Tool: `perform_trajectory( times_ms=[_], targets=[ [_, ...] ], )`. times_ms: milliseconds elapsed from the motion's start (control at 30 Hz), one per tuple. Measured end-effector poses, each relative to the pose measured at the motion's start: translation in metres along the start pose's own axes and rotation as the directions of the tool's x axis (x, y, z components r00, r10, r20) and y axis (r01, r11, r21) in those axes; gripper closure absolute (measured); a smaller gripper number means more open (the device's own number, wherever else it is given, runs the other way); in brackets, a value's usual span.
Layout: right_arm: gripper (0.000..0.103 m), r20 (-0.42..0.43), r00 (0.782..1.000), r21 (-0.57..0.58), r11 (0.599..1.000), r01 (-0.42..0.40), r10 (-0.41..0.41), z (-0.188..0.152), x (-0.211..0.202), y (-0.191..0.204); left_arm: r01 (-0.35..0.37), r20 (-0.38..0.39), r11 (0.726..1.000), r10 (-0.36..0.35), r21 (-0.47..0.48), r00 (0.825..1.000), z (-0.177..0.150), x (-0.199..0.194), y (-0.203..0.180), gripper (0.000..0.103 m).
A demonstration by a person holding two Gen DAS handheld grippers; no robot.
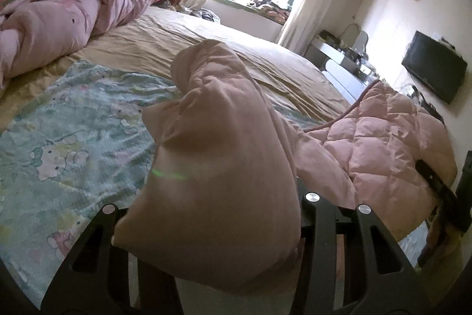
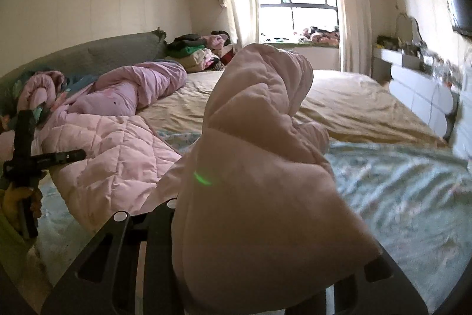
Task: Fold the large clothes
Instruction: 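Fold the lifted coat half over the other half with both grippers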
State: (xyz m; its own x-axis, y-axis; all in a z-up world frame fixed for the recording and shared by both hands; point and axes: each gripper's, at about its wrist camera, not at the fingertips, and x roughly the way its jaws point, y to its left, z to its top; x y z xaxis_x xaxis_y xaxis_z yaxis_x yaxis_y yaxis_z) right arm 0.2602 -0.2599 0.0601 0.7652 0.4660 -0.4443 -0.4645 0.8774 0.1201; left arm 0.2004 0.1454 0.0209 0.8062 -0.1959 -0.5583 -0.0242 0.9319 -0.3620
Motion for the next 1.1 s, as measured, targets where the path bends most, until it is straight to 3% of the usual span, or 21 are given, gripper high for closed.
perform_trajectory(
  times_ms=[367,700,900,1100],
  targets=[
    [0.072,-0.019,1.0,0.03,0.999,0.015,-0.014,-0.033,-0.016,0.005,-0.052,-0.032,0.999,0.052,0.009,0.998,-0.028,-0.006,0.006,0.065],
    [0.072,-0.072,0.99,0.081,0.989,0.125,-0.12,-0.056,-0.008,-0.013,-0.137,-0.074,0.989,0.141,0.055,0.987,-0.045,0.009,0.005,0.065],
    [0.072,-0.107,0.985,0.115,0.982,0.149,-0.137,-0.073,-0.008,-0.025,-0.174,-0.094,0.981,0.182,0.081,0.979,-0.054,0.013,0.002,0.064],
    [0.072,-0.189,0.973,0.248,0.952,0.181,-0.136,-0.093,0.007,-0.06,-0.202,-0.118,0.974,0.214,0.102,0.97,-0.062,0.022,0.001,0.062]
  ],
)
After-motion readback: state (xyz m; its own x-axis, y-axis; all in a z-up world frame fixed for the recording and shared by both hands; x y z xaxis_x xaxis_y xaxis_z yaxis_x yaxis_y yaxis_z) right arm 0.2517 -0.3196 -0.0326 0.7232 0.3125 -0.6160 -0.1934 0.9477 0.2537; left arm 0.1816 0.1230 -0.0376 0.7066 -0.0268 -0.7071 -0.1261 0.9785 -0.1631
